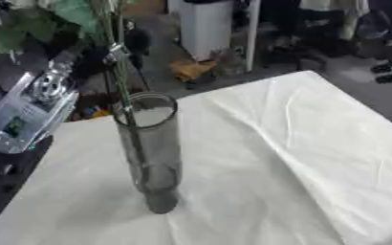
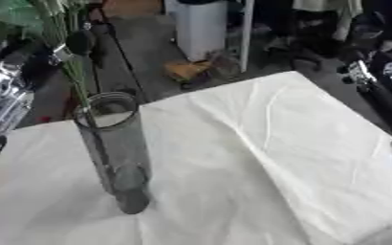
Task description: Arrange flowers into the vase.
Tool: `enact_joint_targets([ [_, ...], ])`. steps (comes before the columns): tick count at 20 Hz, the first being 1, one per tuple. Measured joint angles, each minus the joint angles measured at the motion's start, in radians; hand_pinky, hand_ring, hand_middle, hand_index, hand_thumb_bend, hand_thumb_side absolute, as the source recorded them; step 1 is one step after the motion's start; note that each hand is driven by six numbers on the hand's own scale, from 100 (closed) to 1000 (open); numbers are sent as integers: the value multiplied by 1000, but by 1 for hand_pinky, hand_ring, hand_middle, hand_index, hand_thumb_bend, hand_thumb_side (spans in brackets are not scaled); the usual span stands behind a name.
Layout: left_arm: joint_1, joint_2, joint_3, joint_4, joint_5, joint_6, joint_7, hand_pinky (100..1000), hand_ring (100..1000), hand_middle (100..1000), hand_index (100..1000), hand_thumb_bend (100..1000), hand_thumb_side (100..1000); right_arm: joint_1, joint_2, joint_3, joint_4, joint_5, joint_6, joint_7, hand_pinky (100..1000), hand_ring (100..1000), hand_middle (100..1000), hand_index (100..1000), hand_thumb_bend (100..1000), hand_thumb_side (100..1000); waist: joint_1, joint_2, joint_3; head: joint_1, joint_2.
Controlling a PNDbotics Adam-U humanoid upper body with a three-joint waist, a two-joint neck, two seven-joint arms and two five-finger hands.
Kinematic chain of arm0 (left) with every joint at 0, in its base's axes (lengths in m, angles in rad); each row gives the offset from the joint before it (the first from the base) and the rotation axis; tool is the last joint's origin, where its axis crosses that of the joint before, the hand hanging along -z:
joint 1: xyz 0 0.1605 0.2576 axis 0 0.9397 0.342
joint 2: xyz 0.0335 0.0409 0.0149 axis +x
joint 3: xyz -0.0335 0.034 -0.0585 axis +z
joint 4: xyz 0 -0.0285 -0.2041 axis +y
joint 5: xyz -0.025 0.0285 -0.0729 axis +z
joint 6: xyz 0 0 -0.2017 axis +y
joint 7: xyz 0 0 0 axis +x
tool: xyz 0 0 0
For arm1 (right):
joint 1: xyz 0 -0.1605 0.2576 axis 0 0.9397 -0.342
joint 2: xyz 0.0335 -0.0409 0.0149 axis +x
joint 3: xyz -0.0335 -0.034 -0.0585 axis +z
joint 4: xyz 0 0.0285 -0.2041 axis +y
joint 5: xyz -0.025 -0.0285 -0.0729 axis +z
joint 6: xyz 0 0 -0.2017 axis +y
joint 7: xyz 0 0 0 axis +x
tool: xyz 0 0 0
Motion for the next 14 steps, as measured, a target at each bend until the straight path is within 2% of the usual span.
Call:
enact_joint_targets([
  [8,15,13,0,-31,-155,-60,16,646,559,595,544,1000,860,0,0,0,0,0,-1,-1,711,739,756,843,100,808,-5,0,1,-3,0],
  [14,29,13,-3,-30,-201,-78,12,656,564,605,585,1000,870,0,0,0,0,0,-1,-1,711,739,755,844,100,808,-6,1,0,-4,-2],
])
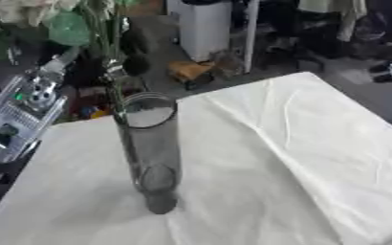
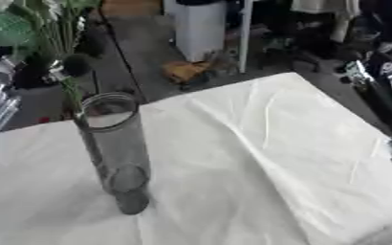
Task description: Arrange flowers into the vase.
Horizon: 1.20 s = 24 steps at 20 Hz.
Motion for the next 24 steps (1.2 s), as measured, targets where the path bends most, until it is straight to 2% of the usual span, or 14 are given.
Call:
enact_joint_targets([
  [10,23,-10,0,-2,-8,-27,66,688,594,626,618,1000,909,0,2,0,0,0,-1,0,711,739,755,844,100,807,-3,4,-1,-7,-7],
  [19,43,-10,-2,-38,-109,-46,82,718,630,668,709,1000,881,0,8,0,0,0,-3,2,712,740,755,845,100,806,-3,4,0,-8,-11],
  [24,63,-17,-7,-43,-146,-54,90,723,634,678,728,1000,882,0,9,0,0,0,-5,4,712,740,755,845,100,806,-6,6,-1,-8,-16],
])
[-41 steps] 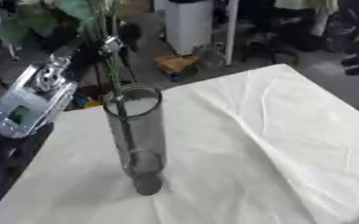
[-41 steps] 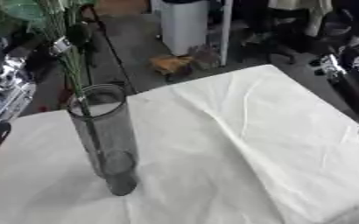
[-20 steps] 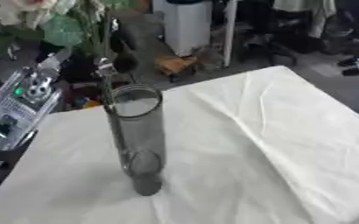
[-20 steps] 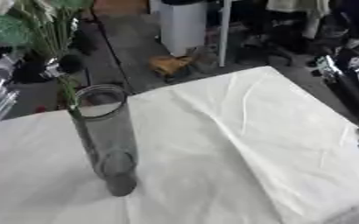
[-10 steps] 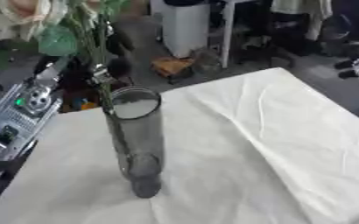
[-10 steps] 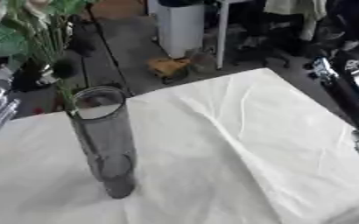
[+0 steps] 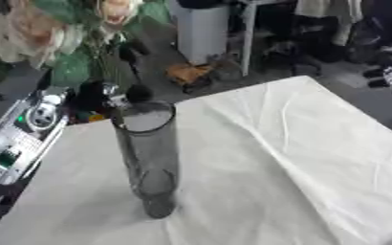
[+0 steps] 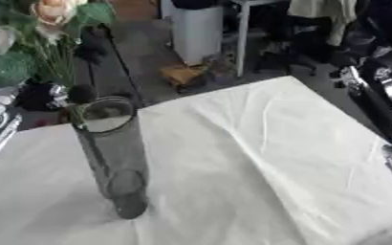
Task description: Arrange flowers into the vase.
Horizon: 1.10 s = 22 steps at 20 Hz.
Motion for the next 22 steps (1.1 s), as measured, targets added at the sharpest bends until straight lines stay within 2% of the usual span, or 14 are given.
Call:
enact_joint_targets([
  [7,22,-27,0,-1,2,2,35,716,618,673,735,1000,920,0,7,0,0,0,-1,1,712,740,755,846,100,806,-8,5,-1,0,-8],
  [22,29,-37,1,12,60,26,72,706,597,663,738,1000,926,0,8,0,0,-2,-2,2,712,740,754,846,100,805,-17,10,0,0,-18],
])
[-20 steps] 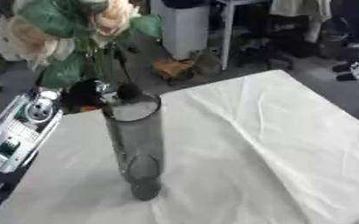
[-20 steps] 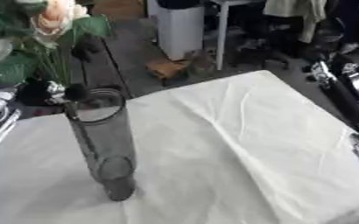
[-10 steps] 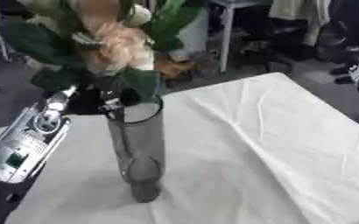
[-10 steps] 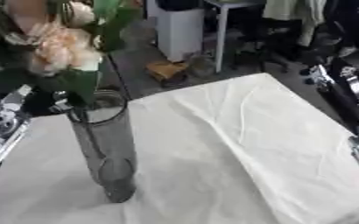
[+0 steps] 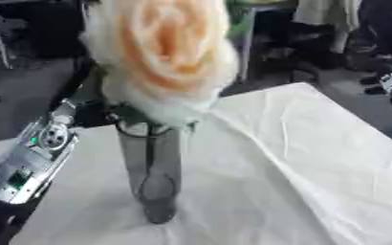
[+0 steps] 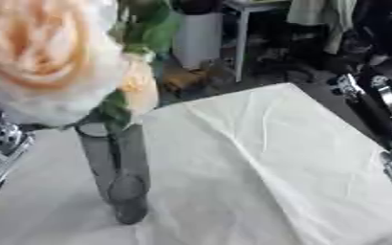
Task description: Arrange flowers into the vase.
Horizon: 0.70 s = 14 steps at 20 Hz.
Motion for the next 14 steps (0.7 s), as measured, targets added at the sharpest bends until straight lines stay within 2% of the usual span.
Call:
enact_joint_targets([
  [14,1,0,6,15,4,27,5,699,592,663,741,1000,932,0,0,-6,0,-1,-2,-5,712,740,753,847,100,804,-4,3,0,1,-33],
])
